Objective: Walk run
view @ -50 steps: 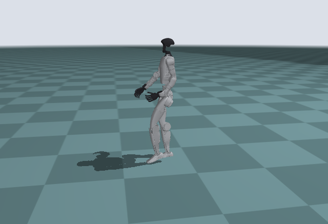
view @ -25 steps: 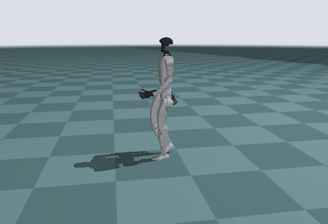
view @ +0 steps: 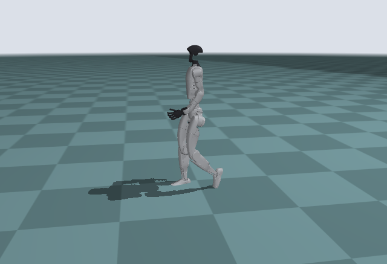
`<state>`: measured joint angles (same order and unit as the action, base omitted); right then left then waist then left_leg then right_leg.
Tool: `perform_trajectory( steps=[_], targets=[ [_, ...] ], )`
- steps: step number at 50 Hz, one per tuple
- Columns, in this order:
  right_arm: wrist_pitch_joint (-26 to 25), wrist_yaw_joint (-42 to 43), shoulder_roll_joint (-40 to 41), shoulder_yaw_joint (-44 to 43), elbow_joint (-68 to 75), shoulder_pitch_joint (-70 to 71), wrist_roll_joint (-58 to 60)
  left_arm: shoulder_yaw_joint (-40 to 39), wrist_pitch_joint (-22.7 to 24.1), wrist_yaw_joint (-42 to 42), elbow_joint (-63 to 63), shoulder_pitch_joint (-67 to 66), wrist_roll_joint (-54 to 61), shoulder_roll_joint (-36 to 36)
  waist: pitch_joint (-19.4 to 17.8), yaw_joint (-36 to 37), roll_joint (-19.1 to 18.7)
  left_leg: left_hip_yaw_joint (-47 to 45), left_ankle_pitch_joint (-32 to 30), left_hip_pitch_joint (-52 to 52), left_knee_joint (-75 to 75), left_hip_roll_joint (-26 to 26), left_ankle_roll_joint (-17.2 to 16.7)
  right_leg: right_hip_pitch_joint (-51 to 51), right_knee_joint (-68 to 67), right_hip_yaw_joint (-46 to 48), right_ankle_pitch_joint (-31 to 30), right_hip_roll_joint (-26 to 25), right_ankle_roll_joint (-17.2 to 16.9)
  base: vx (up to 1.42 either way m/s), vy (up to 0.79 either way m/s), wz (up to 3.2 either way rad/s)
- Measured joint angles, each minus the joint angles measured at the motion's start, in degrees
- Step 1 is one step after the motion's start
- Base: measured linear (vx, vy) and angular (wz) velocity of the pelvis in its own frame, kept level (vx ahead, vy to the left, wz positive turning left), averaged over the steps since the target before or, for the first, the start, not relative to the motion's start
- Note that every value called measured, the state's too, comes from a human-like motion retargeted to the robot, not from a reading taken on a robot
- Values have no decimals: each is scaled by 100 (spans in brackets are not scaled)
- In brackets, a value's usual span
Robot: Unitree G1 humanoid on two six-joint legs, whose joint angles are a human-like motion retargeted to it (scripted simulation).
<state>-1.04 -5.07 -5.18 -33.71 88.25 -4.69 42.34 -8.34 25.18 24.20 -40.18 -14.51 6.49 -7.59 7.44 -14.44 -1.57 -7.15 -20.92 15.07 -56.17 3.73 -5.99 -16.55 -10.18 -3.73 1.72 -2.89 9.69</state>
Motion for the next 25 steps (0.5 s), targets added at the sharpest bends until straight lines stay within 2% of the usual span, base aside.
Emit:
perform_trajectory(
  steps=[4,7,10,11,13,15,17,18,19,20,22,23,24,25],
  targets=[
    [707,289,-351,479,-1307,1205,-135,-74,50,-86,108,-107,-116,46,-26,750,401,-392,1189,1080,816,-299,581,804,546,-250,-83,42,59,101,-33,-171],
    [1189,156,-746,753,-1995,2079,-169,-105,92,18,342,-143,-247,202,-76,1238,491,-591,1491,1584,2325,-243,914,1306,750,-500,42,-216,246,99,-28,-151],
    [1482,39,-1158,979,-2385,2838,-285,-118,87,158,533,-137,-344,319,-109,1657,471,-890,1849,1826,3983,-182,1510,1843,816,-627,283,-450,430,112,-22,-103],
    [1530,29,-1294,991,-2464,3033,-321,-103,76,189,572,-101,-360,321,-120,1744,469,-735,2045,1894,4499,-338,1578,1990,792,-661,347,-500,490,123,-13,-41],
    [1599,61,-1497,978,-2627,3285,-377,-78,48,213,618,-31,-388,308,-122,1801,501,-388,2374,1983,5397,-636,1457,2267,725,-533,413,-525,514,134,-12,10],
    [1648,215,-1588,970,-2782,3301,-504,-77,16,196,610,34,-422,289,-105,1766,493,-592,2617,1918,5650,-695,1005,2538,589,-235,251,-602,374,108,-11,30],
    [1759,482,-1551,877,-2825,3092,-669,-89,13,192,568,50,-511,260,-3,1932,601,-823,2433,1890,5124,-642,1370,2706,325,-203,-353,-565,-35,152,-11,-33],
    [1847,616,-1491,811,-2785,2935,-749,-106,15,193,550,32,-570,241,87,2070,666,-1233,2304,1844,4905,-503,1430,2757,169,-21,-896,-466,-337,182,-8,-84],
    [1936,708,-1399,744,-2671,2744,-799,-116,19,195,521,-2,-625,223,174,2219,736,-1097,2044,1816,4727,-512,1471,2767,-78,38,-1538,-383,-725,167,-5,-107],
    [2025,779,-1291,676,-2520,2535,-834,-123,25,197,488,-45,-677,205,261,2373,810,-688,1717,1796,4570,-594,1502,2756,-370,36,-2228,-306,-1156,128,-5,-49],
    [2010,660,-1025,642,-2046,2132,-715,-159,-12,228,414,-16,-610,211,226,2129,860,546,2069,1875,3898,-1081,1677,2413,-1635,-54,-3137,-491,-1892,128,-9,60],
    [1922,537,-910,644,-1734,1977,-571,-179,-39,257,362,66,-547,222,100,1971,965,790,2365,1793,3578,-1417,1666,2085,-2723,-13,-3163,-481,-2248,134,-15,76],
    [1788,441,-812,654,-1360,1836,-409,-181,-56,270,303,162,-494,242,52,1945,960,440,2553,1615,3406,-1264,1676,1819,-3375,-15,-3172,-531,-2394,117,-17,29],
    [1632,360,-723,668,-955,1702,-238,-174,-69,275,242,264,-445,268,45,1985,901,-206,2688,1390,3308,-868,1695,1583,-3809,-38,-3172,-611,-2435,112,-11,-23]
  ],
)
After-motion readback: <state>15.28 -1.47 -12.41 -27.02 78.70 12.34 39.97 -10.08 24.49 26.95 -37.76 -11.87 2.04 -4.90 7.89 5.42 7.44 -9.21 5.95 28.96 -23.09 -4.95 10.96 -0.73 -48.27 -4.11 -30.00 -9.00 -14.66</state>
